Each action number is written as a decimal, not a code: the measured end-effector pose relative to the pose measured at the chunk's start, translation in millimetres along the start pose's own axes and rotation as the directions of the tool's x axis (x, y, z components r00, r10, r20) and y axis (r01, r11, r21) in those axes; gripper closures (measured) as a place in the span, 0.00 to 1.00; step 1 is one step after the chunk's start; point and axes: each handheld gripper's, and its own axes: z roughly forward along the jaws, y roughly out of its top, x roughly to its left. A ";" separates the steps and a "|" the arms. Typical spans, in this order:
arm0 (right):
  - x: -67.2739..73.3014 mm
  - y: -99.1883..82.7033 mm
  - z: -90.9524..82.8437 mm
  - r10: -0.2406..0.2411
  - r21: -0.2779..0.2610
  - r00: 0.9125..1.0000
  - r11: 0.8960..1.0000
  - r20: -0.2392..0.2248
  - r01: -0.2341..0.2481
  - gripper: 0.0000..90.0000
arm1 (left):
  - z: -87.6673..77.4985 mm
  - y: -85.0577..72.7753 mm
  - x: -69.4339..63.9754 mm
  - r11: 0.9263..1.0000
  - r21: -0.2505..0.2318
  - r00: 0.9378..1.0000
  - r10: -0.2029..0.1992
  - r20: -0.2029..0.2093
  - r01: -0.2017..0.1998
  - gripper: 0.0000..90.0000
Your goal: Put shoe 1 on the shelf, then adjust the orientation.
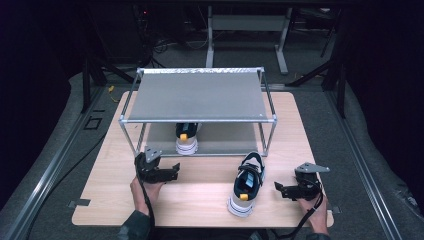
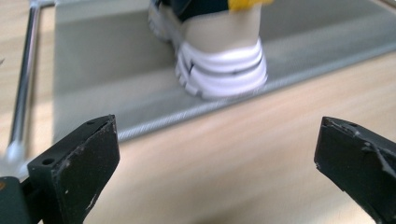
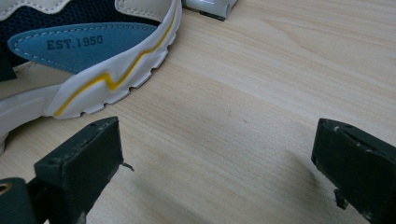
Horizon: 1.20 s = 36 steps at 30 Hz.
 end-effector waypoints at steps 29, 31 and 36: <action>49.3 22.5 -47.9 0.129 -0.033 0.991 0.991 0.027 -0.128 0.01 | -66.6 -60.3 39.7 0.997 0.029 0.996 -0.065 -0.068 0.067 0.00; 54.9 27.2 -52.7 0.127 -0.048 0.991 0.991 0.031 -0.125 0.02 | -69.6 -62.7 41.5 0.997 0.034 0.995 -0.064 -0.072 0.067 0.00; 70.5 45.3 -62.3 0.095 -0.059 0.995 0.994 0.030 -0.093 0.05 | -75.3 -67.8 50.9 0.995 0.051 0.993 -0.086 -0.084 0.091 0.00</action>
